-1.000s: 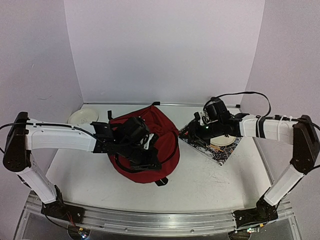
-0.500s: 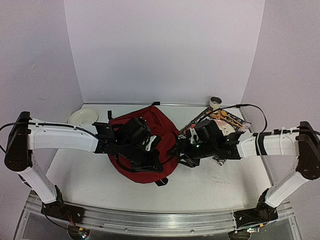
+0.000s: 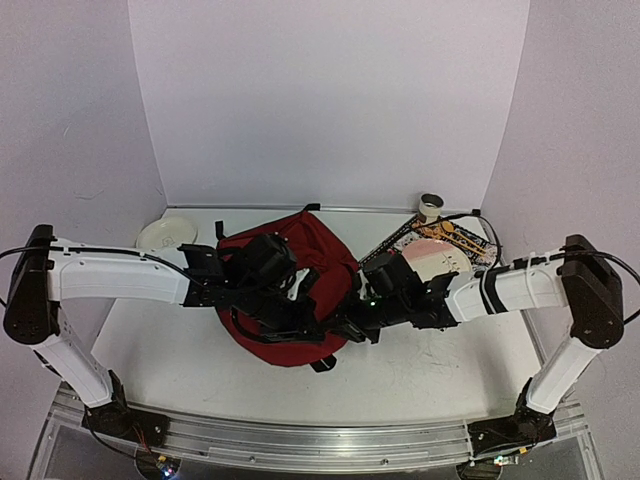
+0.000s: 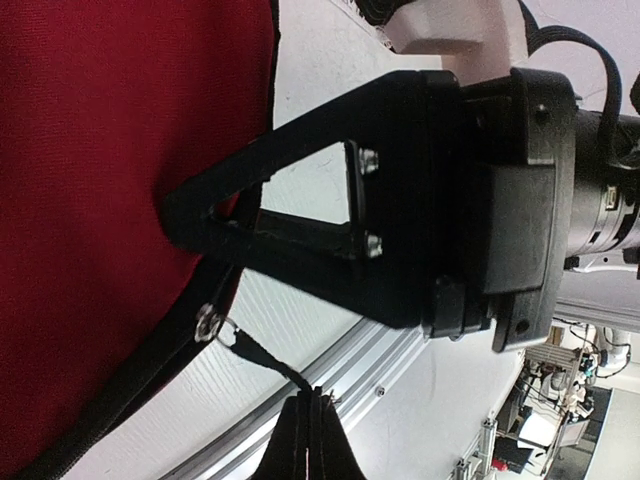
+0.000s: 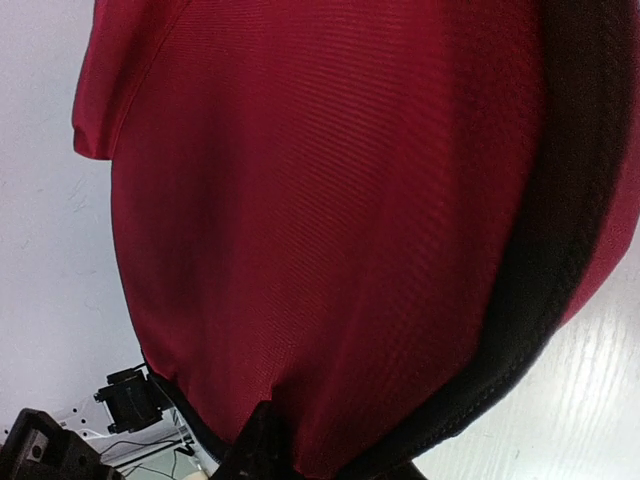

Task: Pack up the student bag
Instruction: Hold the student bag at the center of the board, then zip the largest pocket of the bag in the student bag.

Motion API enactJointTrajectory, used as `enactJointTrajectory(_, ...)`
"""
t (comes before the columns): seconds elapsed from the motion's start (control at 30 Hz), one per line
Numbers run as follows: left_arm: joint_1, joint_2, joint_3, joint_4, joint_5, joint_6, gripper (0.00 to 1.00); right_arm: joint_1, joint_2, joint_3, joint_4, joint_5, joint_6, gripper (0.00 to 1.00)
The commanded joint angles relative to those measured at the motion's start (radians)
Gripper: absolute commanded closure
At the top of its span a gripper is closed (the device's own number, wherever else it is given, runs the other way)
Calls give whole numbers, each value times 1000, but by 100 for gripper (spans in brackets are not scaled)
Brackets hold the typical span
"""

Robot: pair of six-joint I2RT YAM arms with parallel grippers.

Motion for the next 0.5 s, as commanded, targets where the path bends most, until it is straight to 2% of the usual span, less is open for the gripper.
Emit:
enactJointTrajectory(0.0,-4,-91,-48,8,-40,8,100,-8,-51,30,-48,36,-49,95)
enactJointTrajectory(0.1,-3,-127,-82,-47,-81,10,100,-37,-79,40,-113,36,-106,100)
enactJointTrajectory(0.47,74,-312,-212,-161,-175,-34,100,-235,-219,-16,-236,12,-268,100)
